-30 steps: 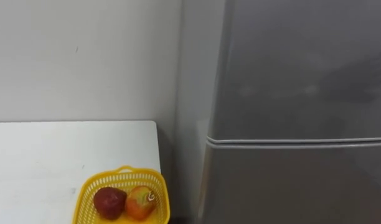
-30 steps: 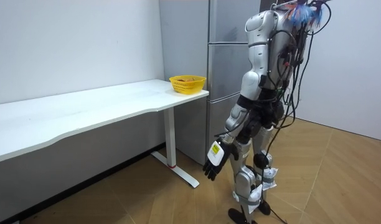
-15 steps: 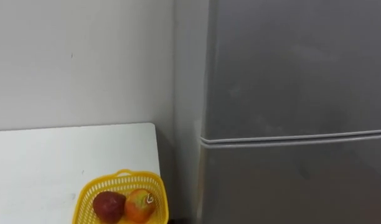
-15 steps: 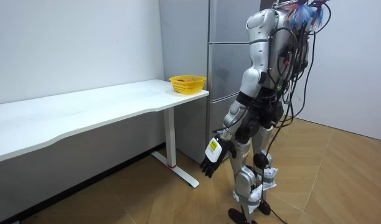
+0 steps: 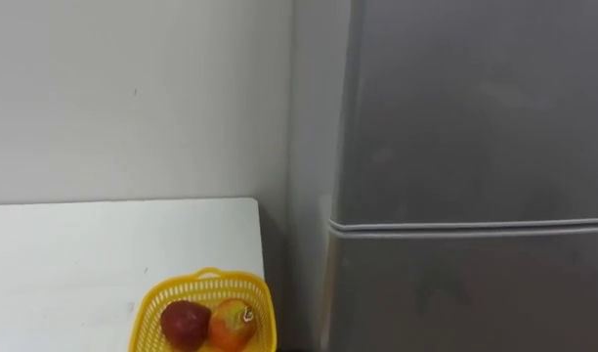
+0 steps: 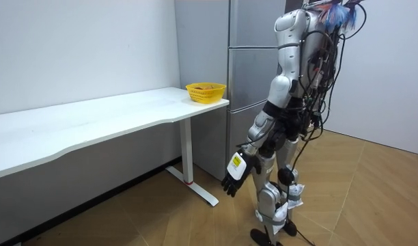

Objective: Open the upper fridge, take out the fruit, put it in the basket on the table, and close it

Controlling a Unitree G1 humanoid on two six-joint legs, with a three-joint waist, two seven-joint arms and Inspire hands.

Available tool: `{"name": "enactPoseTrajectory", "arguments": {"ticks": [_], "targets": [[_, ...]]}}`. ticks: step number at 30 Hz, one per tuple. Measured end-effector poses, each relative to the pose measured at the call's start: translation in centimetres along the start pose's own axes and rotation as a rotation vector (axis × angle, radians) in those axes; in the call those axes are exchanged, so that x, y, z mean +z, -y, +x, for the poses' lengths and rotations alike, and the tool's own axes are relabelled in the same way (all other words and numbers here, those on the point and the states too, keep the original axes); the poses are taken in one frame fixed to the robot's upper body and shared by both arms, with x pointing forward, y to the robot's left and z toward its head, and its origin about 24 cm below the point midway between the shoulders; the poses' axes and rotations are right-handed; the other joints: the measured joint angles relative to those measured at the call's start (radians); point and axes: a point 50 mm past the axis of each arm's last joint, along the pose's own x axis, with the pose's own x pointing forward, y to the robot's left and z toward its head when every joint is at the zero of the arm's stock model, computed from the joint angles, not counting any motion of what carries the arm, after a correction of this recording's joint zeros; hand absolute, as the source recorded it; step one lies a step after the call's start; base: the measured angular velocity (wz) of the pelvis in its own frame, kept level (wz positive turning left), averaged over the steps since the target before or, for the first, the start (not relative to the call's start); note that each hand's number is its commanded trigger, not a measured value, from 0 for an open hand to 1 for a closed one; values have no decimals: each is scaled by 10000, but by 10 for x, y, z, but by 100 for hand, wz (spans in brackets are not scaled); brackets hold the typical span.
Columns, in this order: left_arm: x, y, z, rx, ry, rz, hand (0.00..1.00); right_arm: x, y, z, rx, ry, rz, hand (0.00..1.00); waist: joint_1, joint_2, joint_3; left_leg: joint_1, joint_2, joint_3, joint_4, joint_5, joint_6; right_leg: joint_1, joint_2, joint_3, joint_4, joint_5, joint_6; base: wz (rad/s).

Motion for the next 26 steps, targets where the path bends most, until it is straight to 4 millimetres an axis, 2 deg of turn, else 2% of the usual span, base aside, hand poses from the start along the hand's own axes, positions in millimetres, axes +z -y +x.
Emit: {"name": "enactPoseTrajectory", "arguments": {"ticks": [6,10,12,17,21,26], "targets": [[5,1,1,-28,99,-25,0,-22,0,-2,722,-537,-1676,0,-2,64,1,92,-5,-79,-68,-14,7,146,-2,-65,-19,-5,0,4],[0,4,1,-232,-304,17,0,-30,-5,-4,1443,-705,-3021,0,-30,168,-11,116,-20,-157,-93,-14,11,159,-2,-57,8,-13,9,1],[-3,8,1,-442,-558,75,0,-39,-13,-7,2249,-1087,-4343,0,53,186,-6,214,-31,-181,-62,-12,10,267,6,-46,-10,-20,13,4],[-1,11,2,-718,-708,258,0,-53,-25,-15,3602,-1702,-6136,0,296,180,1,311,-75,-302,-142,-15,15,336,-15,-54,-4,-100,47,5],[2,13,2,-967,-677,530,0,-53,-31,-17,4333,-1689,-7151,0,507,204,17,285,-92,-331,-183,-27,33,321,-29,-62,-18,-106,61,0],[4,14,2,-1080,-617,611,0,-44,-40,-17,4798,-1428,-7568,0,521,266,74,273,-97,-344,-181,-30,37,319,-27,-60,-41,-106,64,0]]}}
